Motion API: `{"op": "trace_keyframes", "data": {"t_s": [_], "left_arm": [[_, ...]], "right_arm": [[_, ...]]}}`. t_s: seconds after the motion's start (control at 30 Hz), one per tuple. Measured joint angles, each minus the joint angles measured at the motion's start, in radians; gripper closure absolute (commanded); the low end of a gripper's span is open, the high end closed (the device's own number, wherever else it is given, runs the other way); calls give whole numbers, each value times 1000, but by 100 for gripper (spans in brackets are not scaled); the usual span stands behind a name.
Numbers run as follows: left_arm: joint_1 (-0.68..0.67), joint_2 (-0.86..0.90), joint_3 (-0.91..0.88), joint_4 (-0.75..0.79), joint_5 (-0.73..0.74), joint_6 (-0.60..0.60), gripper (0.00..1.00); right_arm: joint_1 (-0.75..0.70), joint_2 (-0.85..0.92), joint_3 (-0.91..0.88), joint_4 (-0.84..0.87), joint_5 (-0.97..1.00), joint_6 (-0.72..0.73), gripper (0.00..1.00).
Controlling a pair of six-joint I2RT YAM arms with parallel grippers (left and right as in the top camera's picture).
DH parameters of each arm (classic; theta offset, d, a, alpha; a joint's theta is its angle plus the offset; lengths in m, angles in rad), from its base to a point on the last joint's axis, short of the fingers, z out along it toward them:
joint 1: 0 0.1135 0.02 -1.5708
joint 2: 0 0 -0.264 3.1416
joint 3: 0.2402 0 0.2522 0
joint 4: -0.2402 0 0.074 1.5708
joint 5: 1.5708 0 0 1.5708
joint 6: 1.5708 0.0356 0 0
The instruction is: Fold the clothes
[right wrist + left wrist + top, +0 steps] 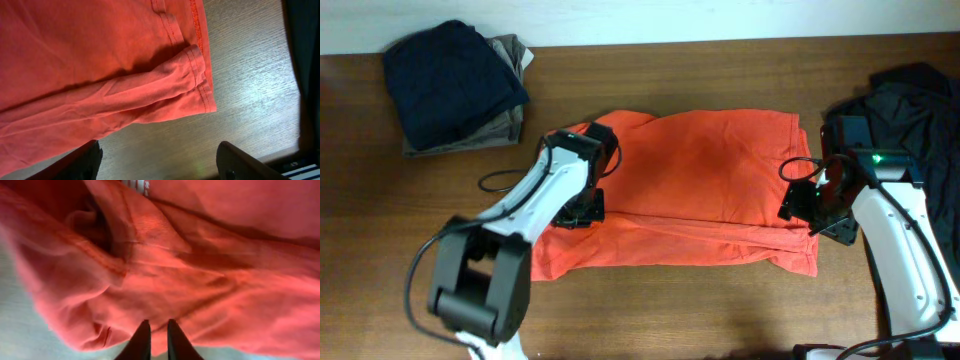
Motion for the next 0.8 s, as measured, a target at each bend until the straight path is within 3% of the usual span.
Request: {"op": "trace_keyframes", "data": {"t_s": [0.27, 0.43, 0.8], "left_arm": [[48, 102, 0, 1, -24, 0, 91], [116, 106, 0, -5, -56, 0, 91], [296, 107, 0, 6, -102, 5, 91]], "right_arm": [[0, 0, -16, -17, -11, 0, 24], [0, 0, -78, 11, -53, -11, 32], [3, 0, -230, 102, -182, -61, 32]]}}
